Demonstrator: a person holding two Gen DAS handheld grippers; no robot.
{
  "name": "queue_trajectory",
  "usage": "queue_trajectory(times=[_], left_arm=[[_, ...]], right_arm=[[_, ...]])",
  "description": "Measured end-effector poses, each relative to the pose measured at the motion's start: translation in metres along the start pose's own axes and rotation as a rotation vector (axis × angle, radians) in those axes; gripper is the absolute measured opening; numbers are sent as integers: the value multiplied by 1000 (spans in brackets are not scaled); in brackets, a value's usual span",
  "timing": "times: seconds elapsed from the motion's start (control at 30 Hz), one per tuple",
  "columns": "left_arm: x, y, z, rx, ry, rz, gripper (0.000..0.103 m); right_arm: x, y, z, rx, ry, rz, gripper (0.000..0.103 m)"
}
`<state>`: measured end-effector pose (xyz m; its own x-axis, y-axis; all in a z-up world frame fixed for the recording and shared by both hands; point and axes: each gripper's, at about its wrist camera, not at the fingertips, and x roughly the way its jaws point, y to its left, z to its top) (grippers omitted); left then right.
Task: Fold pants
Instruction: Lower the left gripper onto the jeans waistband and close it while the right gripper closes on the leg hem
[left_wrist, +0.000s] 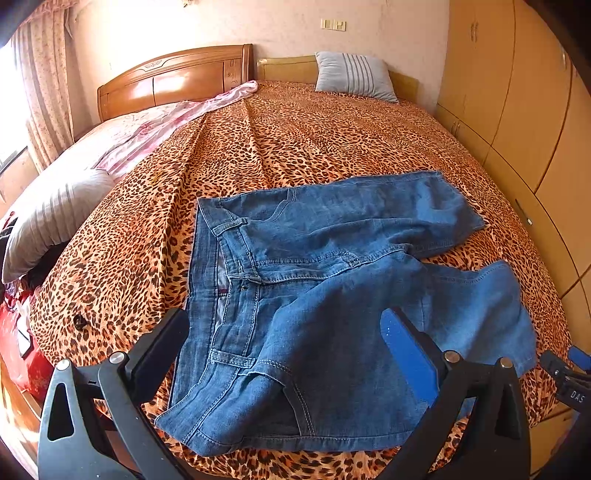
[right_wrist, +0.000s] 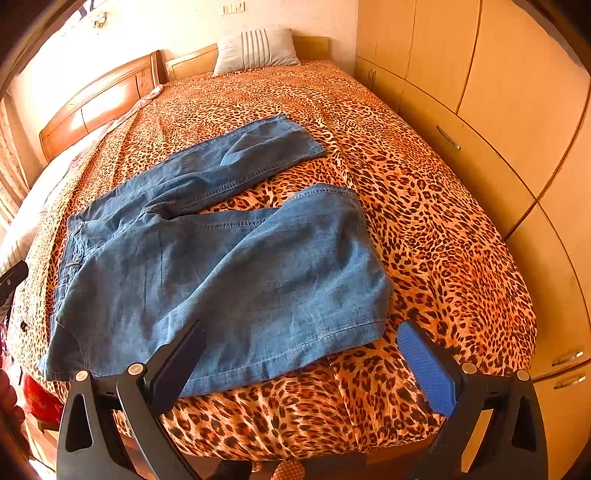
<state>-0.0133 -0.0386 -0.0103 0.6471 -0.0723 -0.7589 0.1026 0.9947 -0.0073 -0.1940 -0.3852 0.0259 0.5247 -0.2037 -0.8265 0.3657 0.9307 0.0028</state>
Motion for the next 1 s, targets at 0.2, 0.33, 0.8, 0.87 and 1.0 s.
queue_trajectory(times=[0.2, 0.33, 0.8, 0.87, 1.0], left_arm=[[14, 2, 8, 13, 20, -14, 103], [24, 5, 14, 17, 33, -24, 103], [91, 61, 20, 44, 309, 69, 103], [94, 77, 16, -3, 362, 63, 103], [95, 94, -2, -121, 464, 10, 103]], right_arm=[[7, 2, 4, 29, 16, -15, 103], [12, 7, 8, 43, 25, -26, 103], [36, -74, 13, 272, 125, -113, 103], [49, -95, 11, 306, 163, -114, 103], [81, -122, 5, 380, 236, -57, 103]])
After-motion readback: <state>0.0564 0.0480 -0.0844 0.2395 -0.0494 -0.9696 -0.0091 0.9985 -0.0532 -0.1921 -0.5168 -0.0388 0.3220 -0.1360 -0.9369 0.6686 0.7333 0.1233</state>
